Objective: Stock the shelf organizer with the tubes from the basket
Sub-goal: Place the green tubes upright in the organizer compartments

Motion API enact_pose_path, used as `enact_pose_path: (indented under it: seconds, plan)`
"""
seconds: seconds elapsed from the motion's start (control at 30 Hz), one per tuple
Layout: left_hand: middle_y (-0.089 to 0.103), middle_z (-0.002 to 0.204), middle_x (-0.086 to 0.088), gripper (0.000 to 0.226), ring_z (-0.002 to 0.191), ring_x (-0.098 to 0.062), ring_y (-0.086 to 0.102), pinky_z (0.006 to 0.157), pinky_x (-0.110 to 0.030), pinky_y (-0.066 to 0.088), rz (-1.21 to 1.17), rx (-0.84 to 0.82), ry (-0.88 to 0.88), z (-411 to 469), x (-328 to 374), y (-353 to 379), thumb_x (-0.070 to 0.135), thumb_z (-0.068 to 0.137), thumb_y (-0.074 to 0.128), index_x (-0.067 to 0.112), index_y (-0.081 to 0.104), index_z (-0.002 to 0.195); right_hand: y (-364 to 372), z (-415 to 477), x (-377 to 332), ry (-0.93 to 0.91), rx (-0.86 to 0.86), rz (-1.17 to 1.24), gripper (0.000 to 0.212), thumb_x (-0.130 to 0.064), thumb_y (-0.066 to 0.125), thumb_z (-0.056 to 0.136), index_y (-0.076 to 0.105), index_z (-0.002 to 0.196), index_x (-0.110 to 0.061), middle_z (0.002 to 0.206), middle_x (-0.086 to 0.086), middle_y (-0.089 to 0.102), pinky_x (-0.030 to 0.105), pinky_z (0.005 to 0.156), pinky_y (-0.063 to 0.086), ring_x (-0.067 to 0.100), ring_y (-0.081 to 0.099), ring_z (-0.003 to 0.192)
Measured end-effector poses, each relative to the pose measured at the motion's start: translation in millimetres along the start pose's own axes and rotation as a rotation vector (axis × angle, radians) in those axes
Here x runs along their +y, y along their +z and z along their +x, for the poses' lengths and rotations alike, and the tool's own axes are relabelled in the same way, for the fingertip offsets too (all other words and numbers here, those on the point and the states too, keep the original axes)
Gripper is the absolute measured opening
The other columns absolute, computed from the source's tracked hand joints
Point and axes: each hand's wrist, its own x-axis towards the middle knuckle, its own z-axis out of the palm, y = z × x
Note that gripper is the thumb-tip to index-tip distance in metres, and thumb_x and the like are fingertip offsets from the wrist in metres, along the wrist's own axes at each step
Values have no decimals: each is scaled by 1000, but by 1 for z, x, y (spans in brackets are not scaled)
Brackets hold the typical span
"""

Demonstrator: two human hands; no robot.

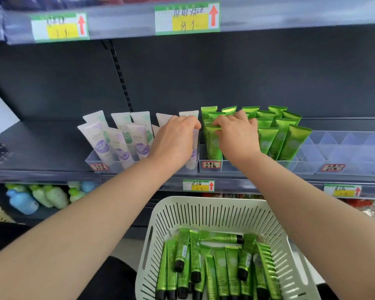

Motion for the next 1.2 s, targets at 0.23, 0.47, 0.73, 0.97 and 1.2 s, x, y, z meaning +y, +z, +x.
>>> enact_pose_path:
  seconds: [0.23,0.47,0.73,0.97,1.2]
  plan:
    - [60,124,-1,32,115,-19,50,86,-33,44,-6,-12,18,-3,14,7,2,96,49,18,57,123,-10,-6,8,-70,171,12,29,-13,63,87,63,114,-21,105,1,66,42,78,37,30,50,106]
    - [60,124,2,31,119,-17,47,90,-35,44,-24,-56,55,-9,31,20,4,95,51,17,60,121,-20,-37,34,-75,314,31,27,-5,66,79,67,102,-20,92,-1,66,40,70,39,31,55,93]
    - [46,139,0,52,127,-21,39,100,-38,43,41,-249,111,-27,60,62,3,93,54,20,43,141,-3,-92,86,22,30,-118,34,-6,69,77,66,108,-20,96,1,65,38,71,38,30,54,91]
    - [24,152,-8,69,135,-32,26,109,-44,32,219,-462,46,-36,69,87,24,95,56,21,17,152,2,-109,102,67,-236,-113,50,-39,43,97,34,143,-22,142,-2,41,41,96,33,23,36,130]
    - [14,156,-9,74,143,-36,13,117,-46,22,280,-491,-14,-42,78,101,35,98,50,16,5,154,13,-117,110,82,-303,-109,63,-45,38,98,18,151,-18,151,0,26,39,106,27,19,22,140]
